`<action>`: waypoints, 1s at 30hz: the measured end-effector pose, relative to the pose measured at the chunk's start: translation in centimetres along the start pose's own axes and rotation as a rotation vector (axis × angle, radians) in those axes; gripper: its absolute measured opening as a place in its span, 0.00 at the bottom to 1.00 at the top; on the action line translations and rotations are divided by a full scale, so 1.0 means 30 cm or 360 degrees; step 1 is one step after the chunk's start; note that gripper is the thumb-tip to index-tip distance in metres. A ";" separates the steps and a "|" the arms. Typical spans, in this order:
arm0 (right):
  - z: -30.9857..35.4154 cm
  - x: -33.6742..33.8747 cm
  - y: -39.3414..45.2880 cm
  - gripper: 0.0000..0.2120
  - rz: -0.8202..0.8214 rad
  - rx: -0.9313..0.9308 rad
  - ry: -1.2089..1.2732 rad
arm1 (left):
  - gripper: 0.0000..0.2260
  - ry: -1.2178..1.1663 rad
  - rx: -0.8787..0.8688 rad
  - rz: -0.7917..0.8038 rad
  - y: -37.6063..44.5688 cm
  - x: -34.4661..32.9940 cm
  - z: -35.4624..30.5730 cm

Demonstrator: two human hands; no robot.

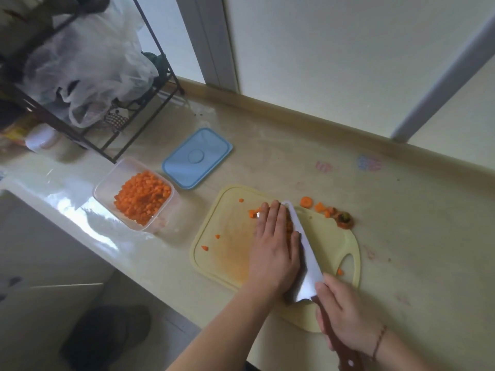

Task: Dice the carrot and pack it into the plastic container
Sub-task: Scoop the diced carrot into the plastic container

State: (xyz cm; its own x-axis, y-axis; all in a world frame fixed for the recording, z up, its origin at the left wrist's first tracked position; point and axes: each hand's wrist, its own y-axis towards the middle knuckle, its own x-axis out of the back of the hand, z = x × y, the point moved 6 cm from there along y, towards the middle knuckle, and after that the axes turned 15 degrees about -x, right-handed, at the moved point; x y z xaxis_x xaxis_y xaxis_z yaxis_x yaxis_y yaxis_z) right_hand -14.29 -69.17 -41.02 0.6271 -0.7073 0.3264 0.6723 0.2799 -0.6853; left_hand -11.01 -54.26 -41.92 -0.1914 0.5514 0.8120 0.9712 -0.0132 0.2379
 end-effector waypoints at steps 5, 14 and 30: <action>-0.047 0.017 0.001 0.15 0.0083 -0.0190 0.0282 | 0.26 0.0017 -0.0062 0.0055 0.044 0.002 -0.041; 0.023 0.006 -0.009 0.13 0.0109 -0.0233 0.0523 | 0.26 0.0018 -0.0053 0.0254 0.113 0.065 -0.041; 0.715 -0.511 0.103 0.09 0.0724 -0.0137 0.0290 | 0.33 0.0281 0.0359 0.0089 0.029 0.718 0.579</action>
State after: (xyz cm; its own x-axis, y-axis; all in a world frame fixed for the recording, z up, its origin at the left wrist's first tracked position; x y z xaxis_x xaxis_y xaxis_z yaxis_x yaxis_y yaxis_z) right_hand -13.40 -43.53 -34.18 0.7651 -0.6302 -0.1321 0.3069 0.5373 -0.7856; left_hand -11.81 -27.90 -33.48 -0.1390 0.4008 0.9056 0.9842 0.1571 0.0815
